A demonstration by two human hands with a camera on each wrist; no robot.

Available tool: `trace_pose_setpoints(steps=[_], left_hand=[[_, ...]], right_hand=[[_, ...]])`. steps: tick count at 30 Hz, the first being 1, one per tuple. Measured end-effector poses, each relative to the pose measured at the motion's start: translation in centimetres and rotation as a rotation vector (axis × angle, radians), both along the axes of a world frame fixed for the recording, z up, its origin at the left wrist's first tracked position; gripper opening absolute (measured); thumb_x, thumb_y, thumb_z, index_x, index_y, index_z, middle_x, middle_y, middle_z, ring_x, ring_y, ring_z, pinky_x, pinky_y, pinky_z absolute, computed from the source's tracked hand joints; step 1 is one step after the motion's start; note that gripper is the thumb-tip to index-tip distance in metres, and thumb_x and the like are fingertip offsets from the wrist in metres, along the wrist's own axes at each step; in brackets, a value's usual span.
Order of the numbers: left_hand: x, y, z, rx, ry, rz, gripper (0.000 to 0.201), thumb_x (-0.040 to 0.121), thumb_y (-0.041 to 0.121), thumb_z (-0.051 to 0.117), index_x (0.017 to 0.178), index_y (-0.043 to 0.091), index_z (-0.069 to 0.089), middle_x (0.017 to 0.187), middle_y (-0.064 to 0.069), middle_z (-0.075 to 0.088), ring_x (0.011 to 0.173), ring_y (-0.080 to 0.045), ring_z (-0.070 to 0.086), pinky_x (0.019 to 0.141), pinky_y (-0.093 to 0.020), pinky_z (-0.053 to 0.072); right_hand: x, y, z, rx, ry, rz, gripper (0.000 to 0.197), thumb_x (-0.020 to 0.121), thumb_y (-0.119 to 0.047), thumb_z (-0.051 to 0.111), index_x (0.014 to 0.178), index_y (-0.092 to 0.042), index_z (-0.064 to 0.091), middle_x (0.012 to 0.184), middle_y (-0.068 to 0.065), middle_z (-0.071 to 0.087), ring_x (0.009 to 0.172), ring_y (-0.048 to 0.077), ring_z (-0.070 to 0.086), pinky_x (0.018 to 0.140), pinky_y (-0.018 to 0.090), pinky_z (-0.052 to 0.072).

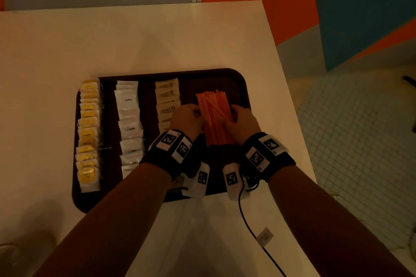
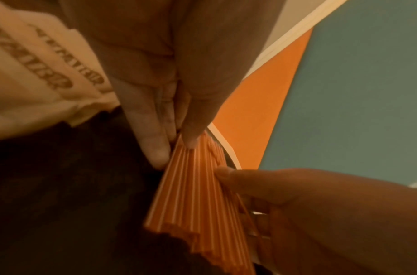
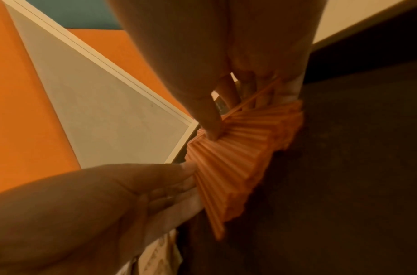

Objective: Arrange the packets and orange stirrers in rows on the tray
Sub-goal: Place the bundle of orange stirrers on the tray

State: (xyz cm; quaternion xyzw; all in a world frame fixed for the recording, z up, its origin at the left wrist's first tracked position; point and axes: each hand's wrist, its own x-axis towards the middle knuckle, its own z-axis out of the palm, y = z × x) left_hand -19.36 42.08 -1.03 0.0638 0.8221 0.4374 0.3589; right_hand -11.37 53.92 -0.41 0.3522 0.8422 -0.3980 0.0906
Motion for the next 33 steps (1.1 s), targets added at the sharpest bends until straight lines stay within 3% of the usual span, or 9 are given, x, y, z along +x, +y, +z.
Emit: trace_pose_setpoints(steps=[2, 4, 8, 13, 17, 21, 24, 28, 33], left_hand=[[0.0, -0.1, 0.1, -0.007, 0.062, -0.046, 0.020, 0.087, 0.011, 0.057, 0.106, 0.008, 0.063, 0.102, -0.011, 0.065, 0.087, -0.026, 0.066, 0.077, -0.043, 0.057], [0.0, -0.3, 0.1, 0.001, 0.105, -0.073, 0.021, 0.087, 0.010, 0.056, 0.107, 0.007, 0.064, 0.106, -0.013, 0.064, 0.092, -0.026, 0.064, 0.080, -0.044, 0.056], [0.2, -0.5, -0.4, -0.044, 0.218, -0.127, 0.020, 0.087, 0.008, 0.054, 0.102, 0.000, 0.064, 0.106, -0.019, 0.064, 0.093, -0.029, 0.061, 0.081, -0.045, 0.054], [-0.1, -0.7, -1.2, -0.112, 0.309, -0.204, 0.017, 0.087, 0.010, 0.052, 0.093, 0.000, 0.064, 0.097, -0.017, 0.064, 0.087, -0.027, 0.060, 0.080, -0.044, 0.052], [-0.4, -0.7, -1.5, -0.147, 0.345, -0.223, 0.019, 0.089, 0.010, 0.048, 0.086, -0.001, 0.063, 0.095, -0.019, 0.062, 0.082, -0.029, 0.059, 0.074, -0.037, 0.051], [-0.2, -0.6, -1.4, -0.162, 0.390, -0.226, 0.023, 0.089, 0.005, 0.043, 0.079, -0.003, 0.062, 0.091, -0.023, 0.061, 0.071, -0.025, 0.052, 0.062, -0.028, 0.037], [-0.2, -0.6, -1.3, -0.161, 0.395, -0.208, 0.026, 0.090, 0.003, 0.041, 0.078, -0.005, 0.062, 0.090, -0.023, 0.061, 0.069, -0.020, 0.048, 0.060, -0.026, 0.034], [-0.2, -0.7, -1.2, -0.154, 0.396, -0.182, 0.024, 0.091, 0.003, 0.041, 0.090, -0.004, 0.064, 0.102, -0.020, 0.060, 0.081, -0.021, 0.052, 0.068, -0.024, 0.037], [-0.1, -0.7, -1.5, -0.144, 0.413, -0.186, 0.026, 0.091, 0.000, 0.037, 0.085, -0.002, 0.062, 0.104, -0.019, 0.060, 0.090, -0.026, 0.056, 0.071, -0.024, 0.038]], right_hand=[[0.5, 0.3, 0.1, 0.017, -0.001, -0.043, 0.037, 0.087, -0.028, 0.057, 0.118, -0.007, 0.051, 0.112, 0.013, 0.056, 0.092, 0.020, 0.054, 0.072, 0.022, 0.037], [0.9, 0.6, 0.2, 0.043, 0.000, -0.039, 0.029, 0.089, -0.027, 0.054, 0.110, -0.006, 0.053, 0.102, 0.011, 0.060, 0.081, 0.014, 0.051, 0.060, 0.016, 0.034], [1.4, 1.1, 0.1, 0.114, -0.012, 0.038, 0.021, 0.091, -0.020, 0.051, 0.093, -0.001, 0.058, 0.095, 0.014, 0.063, 0.078, 0.016, 0.052, 0.056, 0.016, 0.029], [1.5, 1.2, 0.0, 0.124, -0.025, 0.027, 0.020, 0.091, -0.019, 0.050, 0.090, -0.001, 0.058, 0.092, 0.012, 0.063, 0.074, 0.015, 0.053, 0.047, 0.018, 0.029], [1.5, 1.4, 0.2, 0.141, -0.042, 0.037, 0.021, 0.091, -0.020, 0.051, 0.097, -0.001, 0.059, 0.099, 0.013, 0.063, 0.081, 0.016, 0.055, 0.065, 0.022, 0.038], [1.4, 1.7, 0.4, 0.161, -0.055, 0.085, 0.022, 0.091, -0.012, 0.049, 0.106, 0.001, 0.059, 0.108, 0.016, 0.062, 0.098, 0.026, 0.058, 0.079, 0.029, 0.044], [1.2, 1.9, 0.5, 0.216, -0.069, 0.133, 0.024, 0.090, -0.004, 0.042, 0.103, 0.004, 0.060, 0.108, 0.020, 0.061, 0.098, 0.030, 0.057, 0.079, 0.030, 0.042], [1.7, 1.8, 0.6, 0.247, 0.048, 0.176, 0.020, 0.087, -0.004, 0.049, 0.101, 0.001, 0.062, 0.105, 0.019, 0.059, 0.096, 0.027, 0.055, 0.070, 0.017, 0.032], [2.3, 0.4, 1.1, 0.108, 0.060, 0.461, 0.022, 0.078, -0.012, 0.067, 0.099, -0.007, 0.063, 0.108, 0.008, 0.055, 0.101, 0.020, 0.050, 0.083, 0.018, 0.034]])
